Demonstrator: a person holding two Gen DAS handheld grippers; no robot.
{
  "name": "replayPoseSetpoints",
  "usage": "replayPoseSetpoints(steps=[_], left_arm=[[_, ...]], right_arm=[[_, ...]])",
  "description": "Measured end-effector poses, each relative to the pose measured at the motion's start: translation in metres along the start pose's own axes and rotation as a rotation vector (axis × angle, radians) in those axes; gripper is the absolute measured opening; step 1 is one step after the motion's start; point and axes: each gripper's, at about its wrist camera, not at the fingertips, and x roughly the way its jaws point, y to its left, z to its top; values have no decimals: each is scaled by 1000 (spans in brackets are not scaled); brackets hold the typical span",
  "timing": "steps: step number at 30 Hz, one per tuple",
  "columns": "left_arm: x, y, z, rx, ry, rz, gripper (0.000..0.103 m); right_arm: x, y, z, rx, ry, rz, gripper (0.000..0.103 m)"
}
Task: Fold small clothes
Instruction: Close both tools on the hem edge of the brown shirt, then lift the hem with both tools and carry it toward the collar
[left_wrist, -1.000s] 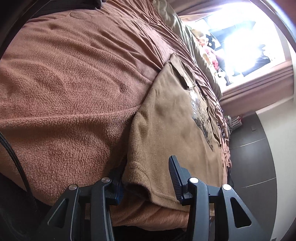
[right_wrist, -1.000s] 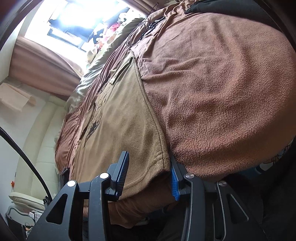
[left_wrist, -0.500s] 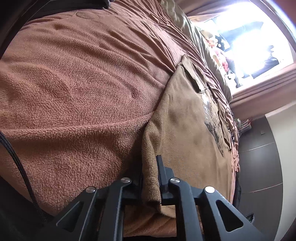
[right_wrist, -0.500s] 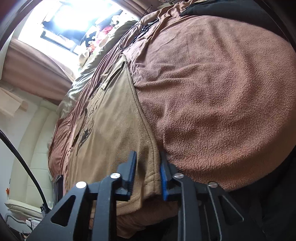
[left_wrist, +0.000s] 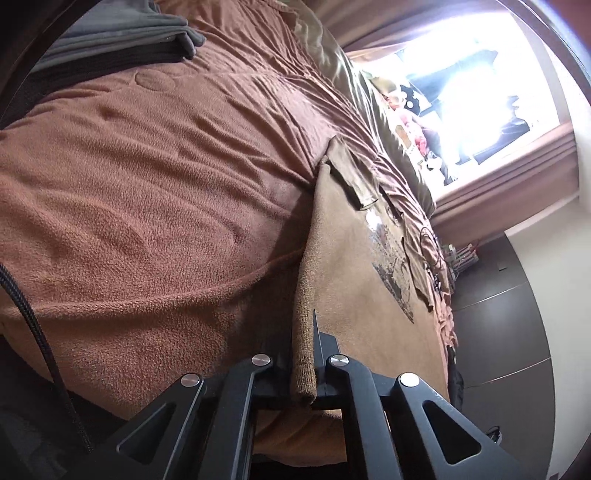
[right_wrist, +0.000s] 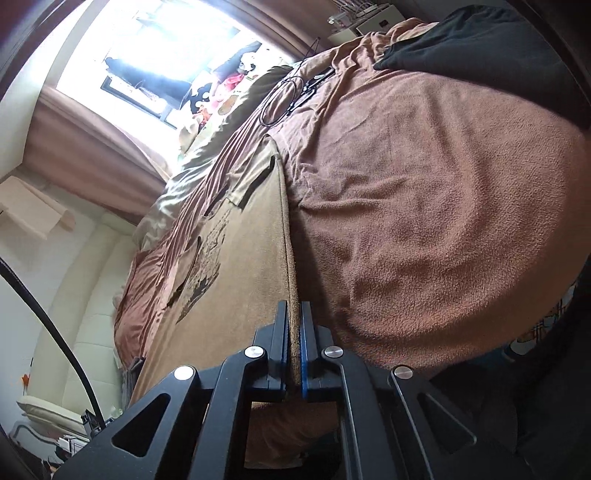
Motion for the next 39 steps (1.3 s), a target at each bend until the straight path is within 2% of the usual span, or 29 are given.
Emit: replayPoseSetpoints(steps=[10,39], left_arm=[[-54,-21,0,35,-74,-87,3],[-237,-60,-73,136,-271,-274,3]], right_arm=[[-36,6,-11,-43,-21,67,1],[-175,14,-57,-139,-152,243,1]])
